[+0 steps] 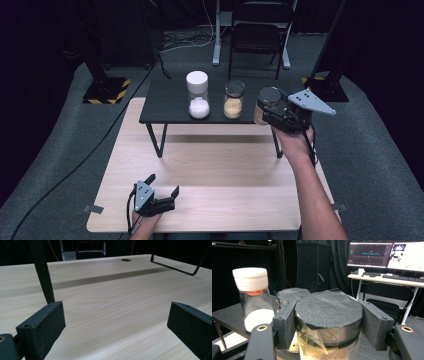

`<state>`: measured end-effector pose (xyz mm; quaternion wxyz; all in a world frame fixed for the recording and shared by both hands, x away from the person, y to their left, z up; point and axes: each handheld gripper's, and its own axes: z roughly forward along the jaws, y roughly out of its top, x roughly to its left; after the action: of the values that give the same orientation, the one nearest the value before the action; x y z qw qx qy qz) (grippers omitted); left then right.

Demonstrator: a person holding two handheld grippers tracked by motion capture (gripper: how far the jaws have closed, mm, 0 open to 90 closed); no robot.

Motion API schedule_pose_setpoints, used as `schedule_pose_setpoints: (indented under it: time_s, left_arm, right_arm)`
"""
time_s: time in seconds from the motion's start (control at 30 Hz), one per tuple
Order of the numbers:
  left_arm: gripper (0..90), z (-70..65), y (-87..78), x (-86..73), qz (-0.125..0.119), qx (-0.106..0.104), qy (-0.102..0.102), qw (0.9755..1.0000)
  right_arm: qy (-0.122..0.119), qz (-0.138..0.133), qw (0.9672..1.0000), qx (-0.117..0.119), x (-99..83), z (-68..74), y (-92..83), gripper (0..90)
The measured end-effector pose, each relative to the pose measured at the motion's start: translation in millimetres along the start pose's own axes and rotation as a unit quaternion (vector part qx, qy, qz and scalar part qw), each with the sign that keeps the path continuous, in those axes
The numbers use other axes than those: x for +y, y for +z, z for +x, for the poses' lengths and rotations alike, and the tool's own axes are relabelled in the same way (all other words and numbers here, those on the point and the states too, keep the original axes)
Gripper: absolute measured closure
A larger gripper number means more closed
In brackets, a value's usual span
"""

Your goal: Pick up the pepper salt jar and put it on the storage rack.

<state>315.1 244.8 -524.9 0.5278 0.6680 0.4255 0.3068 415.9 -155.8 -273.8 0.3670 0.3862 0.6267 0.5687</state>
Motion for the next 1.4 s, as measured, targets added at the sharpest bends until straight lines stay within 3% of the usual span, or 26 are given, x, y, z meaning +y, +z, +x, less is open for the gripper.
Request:
schedule_pose_setpoints:
  time_s: [0.57,1.0,1.4]
  left_arm:
    - [1.2,1.3,0.6,0.4,0.004,-0.003,-0.004,1.0000]
    - [1.2,1.4,0.5,0.3,0.002,-0.006,-0.003,1.0000]
    - [1.2,0.8,0.5,0.2,0.001,-0.007,-0.001,1.0000]
  right_arm:
    - [0.009,0.017,0.9998,-0.010,-3.4,-14.2,21.8,34.3]
    - [0.007,0.039,0.9989,-0.024,-6.0,-17.6,40.2,34.3]
    - [0.012,0.048,0.9985,-0.024,-7.5,-18.4,45.9,34.1]
